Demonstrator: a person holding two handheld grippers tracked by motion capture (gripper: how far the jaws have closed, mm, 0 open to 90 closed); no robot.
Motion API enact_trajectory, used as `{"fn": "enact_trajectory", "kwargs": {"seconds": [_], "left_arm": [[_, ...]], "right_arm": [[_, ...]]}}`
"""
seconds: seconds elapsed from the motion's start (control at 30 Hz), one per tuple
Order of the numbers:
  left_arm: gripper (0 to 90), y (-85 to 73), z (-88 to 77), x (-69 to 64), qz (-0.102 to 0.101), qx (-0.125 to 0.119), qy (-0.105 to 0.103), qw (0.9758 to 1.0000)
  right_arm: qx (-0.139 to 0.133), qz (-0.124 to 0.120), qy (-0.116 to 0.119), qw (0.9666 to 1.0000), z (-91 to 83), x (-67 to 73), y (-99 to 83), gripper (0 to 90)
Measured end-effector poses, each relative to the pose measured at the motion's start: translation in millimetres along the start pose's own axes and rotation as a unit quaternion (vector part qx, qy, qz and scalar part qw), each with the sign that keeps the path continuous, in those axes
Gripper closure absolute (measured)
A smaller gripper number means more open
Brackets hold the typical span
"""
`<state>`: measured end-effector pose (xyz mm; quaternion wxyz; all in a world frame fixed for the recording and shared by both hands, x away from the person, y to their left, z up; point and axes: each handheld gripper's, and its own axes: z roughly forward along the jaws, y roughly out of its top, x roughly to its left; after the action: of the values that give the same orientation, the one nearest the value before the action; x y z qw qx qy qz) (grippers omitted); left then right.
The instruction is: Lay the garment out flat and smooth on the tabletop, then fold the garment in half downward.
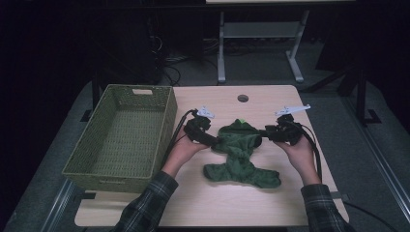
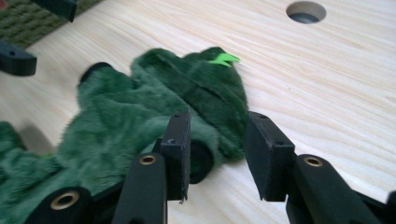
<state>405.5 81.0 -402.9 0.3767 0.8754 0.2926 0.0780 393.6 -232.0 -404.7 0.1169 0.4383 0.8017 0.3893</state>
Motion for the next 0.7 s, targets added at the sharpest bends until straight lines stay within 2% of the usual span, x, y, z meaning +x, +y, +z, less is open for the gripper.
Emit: {"fn": "enact_trajectory", "kwargs": {"seconds": [0.07,0.17,0.2,0.33,0.4,0.43,0.47,0.5,0.7], "left_arm": [[16.1,-5.0,-4.7,-6.2,0.007,-0.003,0.002,1.0],[13.3,-15.2,-10.3,-14.7,0.006,-0.006,-0.001,1.0],[13.1,-18.8,-11.9,-16.9,0.011,-0.007,-0.001,0.9999],[12.7,-35.0,-17.8,-26.1,0.009,-0.01,-0.009,0.9999],[12.7,-42.8,-20.2,-30.6,0.013,-0.005,-0.009,0.9999],[12.7,-52.9,-23.4,-36.1,0.01,-0.006,-0.01,0.9999],[12.7,-52.9,-23.4,-36.1,0.01,-0.006,-0.01,0.9999],[12.7,-56.7,-24.7,-38.7,0.008,-0.008,-0.009,0.9999],[12.7,-77.9,-29.5,-49.3,0.016,0.002,-0.005,0.9999]], "right_arm": [[-0.002,0.0,0.005,1.0,-2.8,4.9,-2.4,59.6],[-0.005,0.003,0.017,0.9998,-6.1,13.3,-6.5,58.2],[-0.009,-0.002,0.017,0.9998,-7.3,16.7,-7.9,58.2],[-0.011,-0.013,0.025,0.9995,-10.3,28.7,-12.5,57.8],[-0.014,-0.014,0.034,0.9992,-12.2,34.6,-13.3,57.8],[-0.02,-0.017,0.039,0.9989,-12.7,37.6,-13.6,57.9],[-0.02,-0.017,0.039,0.9989,-12.7,37.6,-13.6,57.9],[-0.016,-0.03,0.043,0.9985,-13.5,44.6,-13.6,57.8],[-0.017,-0.044,0.06,0.9971,-13.3,62.8,-16.0,57.8]]}}
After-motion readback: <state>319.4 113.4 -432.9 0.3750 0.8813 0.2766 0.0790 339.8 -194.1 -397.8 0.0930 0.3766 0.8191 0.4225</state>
